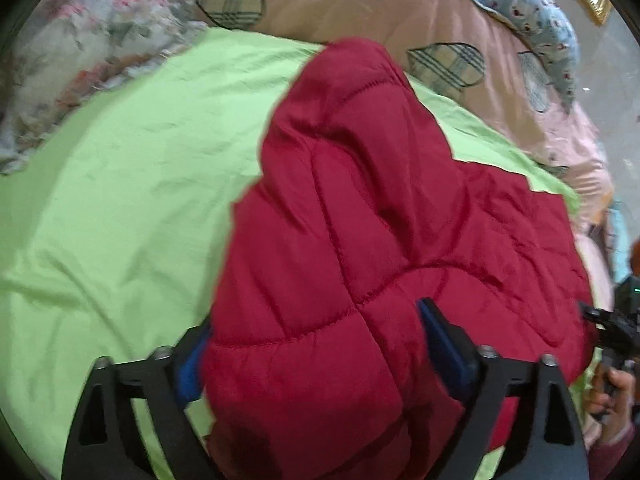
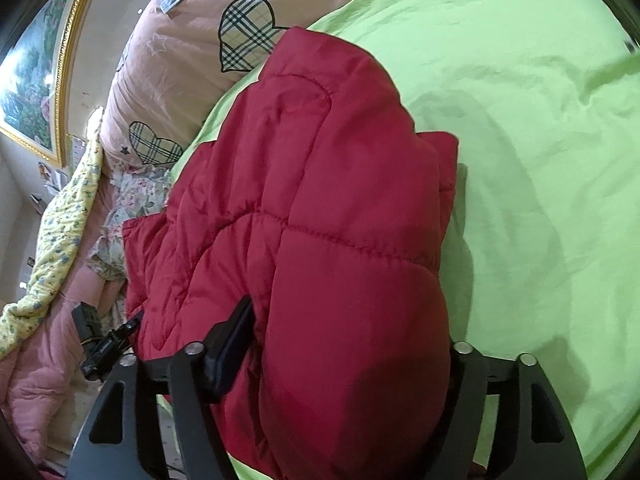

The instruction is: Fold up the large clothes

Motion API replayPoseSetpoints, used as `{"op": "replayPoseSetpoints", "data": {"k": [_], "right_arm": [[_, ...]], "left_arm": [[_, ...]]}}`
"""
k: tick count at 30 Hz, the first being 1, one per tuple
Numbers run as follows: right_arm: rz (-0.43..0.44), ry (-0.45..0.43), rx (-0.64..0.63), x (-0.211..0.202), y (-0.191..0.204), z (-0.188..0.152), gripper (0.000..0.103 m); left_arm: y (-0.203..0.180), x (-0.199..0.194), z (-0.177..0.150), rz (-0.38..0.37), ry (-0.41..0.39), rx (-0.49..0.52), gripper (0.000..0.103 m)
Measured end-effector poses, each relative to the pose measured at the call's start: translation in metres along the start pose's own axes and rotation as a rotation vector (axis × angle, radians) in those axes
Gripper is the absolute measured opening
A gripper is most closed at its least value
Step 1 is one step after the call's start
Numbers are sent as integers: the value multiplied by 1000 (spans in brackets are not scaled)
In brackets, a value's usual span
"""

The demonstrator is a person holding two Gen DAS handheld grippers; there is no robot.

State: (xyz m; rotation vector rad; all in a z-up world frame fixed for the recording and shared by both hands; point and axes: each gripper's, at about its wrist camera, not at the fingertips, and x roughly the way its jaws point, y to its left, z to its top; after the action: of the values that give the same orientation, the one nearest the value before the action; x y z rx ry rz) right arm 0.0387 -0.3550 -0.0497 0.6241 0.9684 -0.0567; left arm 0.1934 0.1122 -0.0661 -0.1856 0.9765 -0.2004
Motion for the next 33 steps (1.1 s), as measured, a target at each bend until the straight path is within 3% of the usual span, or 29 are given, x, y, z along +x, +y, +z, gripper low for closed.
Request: {"op": "replayPoseSetpoints", "data": {"k": [1, 8, 12, 18, 20, 21, 22, 23, 25, 26, 28, 33], "right_arm": [[-19, -7, -3, -2, 0, 1, 85], [-213, -107, -109, -22, 19, 9, 95], [-336, -190, -203, -24, 44, 19, 100], [-346, -185, -273, -2, 70, 35, 101], [-353, -139, -285, 12, 74, 40, 101], [-342, -120, -299, 20, 76, 41, 102], [-337, -108, -315, 24, 77, 39, 97], [-345, -82, -339, 31, 79, 38, 92], [-390, -74, -374, 36, 82, 32, 64], [-403, -78, -388, 37, 84, 31, 56], [-398, -95, -391, 32, 85, 30, 22], [-215, -171, -322, 6, 86, 36, 13]], "left_arm": [[-3, -6, -1, 49, -25, -1, 102], [-19, -46, -10, 155, -135, 8, 102], [-34, -56, -11, 122, -155, 15, 102], [-56, -39, -7, 104, -114, 86, 101], [-61, -22, -5, 78, -51, 103, 86], [-63, -16, -6, 81, -30, 114, 67], [-66, -11, -8, 95, -17, 128, 55], [-67, -9, -11, 94, -15, 144, 52], [-68, -13, -14, 67, -21, 151, 38], [-66, -14, -13, 53, -22, 150, 34], [-63, -19, -11, 7, -24, 135, 23], [-49, -36, 6, -155, -53, 72, 19]]}}
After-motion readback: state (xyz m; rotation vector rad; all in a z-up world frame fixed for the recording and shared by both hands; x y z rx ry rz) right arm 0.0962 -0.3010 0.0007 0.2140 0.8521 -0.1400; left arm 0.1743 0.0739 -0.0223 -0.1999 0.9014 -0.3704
